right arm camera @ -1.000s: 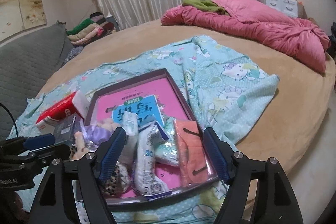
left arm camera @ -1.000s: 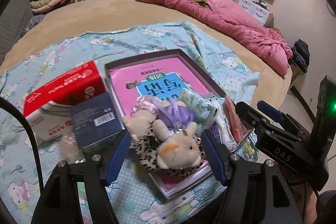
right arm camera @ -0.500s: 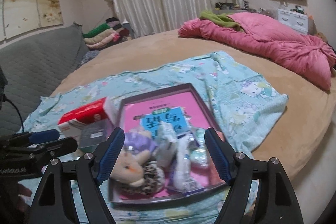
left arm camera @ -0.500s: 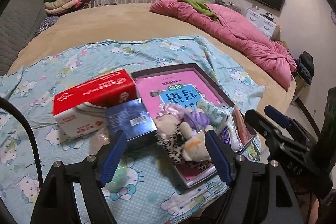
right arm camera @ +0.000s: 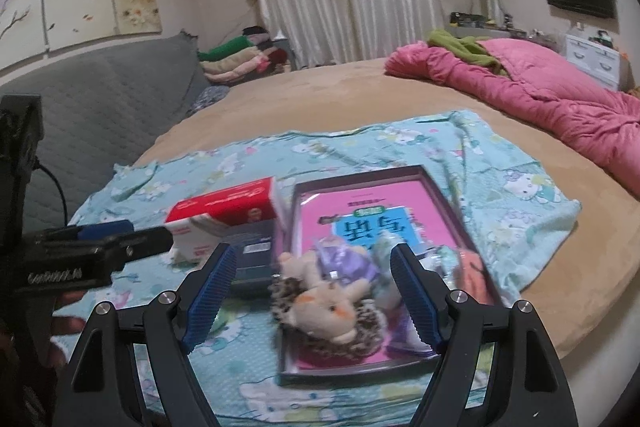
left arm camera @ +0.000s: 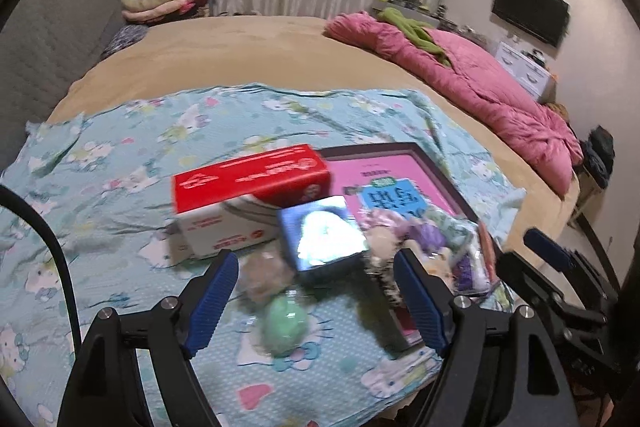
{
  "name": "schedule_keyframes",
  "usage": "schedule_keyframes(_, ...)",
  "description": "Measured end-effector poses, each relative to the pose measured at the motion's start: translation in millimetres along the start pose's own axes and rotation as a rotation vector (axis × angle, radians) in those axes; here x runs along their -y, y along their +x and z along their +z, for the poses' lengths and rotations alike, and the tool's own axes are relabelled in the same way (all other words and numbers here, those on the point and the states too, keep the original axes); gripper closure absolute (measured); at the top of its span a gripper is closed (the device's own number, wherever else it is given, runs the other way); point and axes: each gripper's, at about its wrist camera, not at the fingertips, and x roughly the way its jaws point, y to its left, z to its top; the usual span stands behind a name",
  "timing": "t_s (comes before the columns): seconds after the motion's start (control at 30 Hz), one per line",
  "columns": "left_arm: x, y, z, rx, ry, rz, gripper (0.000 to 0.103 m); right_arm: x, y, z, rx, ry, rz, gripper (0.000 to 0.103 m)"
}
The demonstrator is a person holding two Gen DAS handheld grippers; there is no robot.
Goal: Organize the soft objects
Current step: 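Open both tools and withdraw them from the tray toward the remaining items, then grasp the bagged pink item with the left tool while the right tool grasps the bagged green ball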
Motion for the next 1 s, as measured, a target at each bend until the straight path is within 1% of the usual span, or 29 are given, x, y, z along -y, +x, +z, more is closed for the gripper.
schedule_keyframes(0.13,-25,-4,1,0.002,-0.044,0.024,0.024,-21,1,-2,-0.015,-0.038,0.038,0.022)
schedule_keyframes(0.37,-65,-15,-2,0.010,-0.111,0.042,0.024,-51,7,-5,-0.043,-0.083,0.092,0.022)
schedule_keyframes(0.53,-83,-13,-7,0.004,-0.139,0.042,0.023,-69,24,-16,-0.099,-0.098,0.127,0.022)
schedule_keyframes(0.8,-84,10,-18,-0.038,-0.134,0.008,0.024,-84,59,-41,-0.195,-0.107,0.143,0.022)
schedule_keyframes(1.0,-79,47,-21,-0.104,-0.130,-0.024,0.024,-90,85,-56,-0.250,-0.117,0.142,0.022)
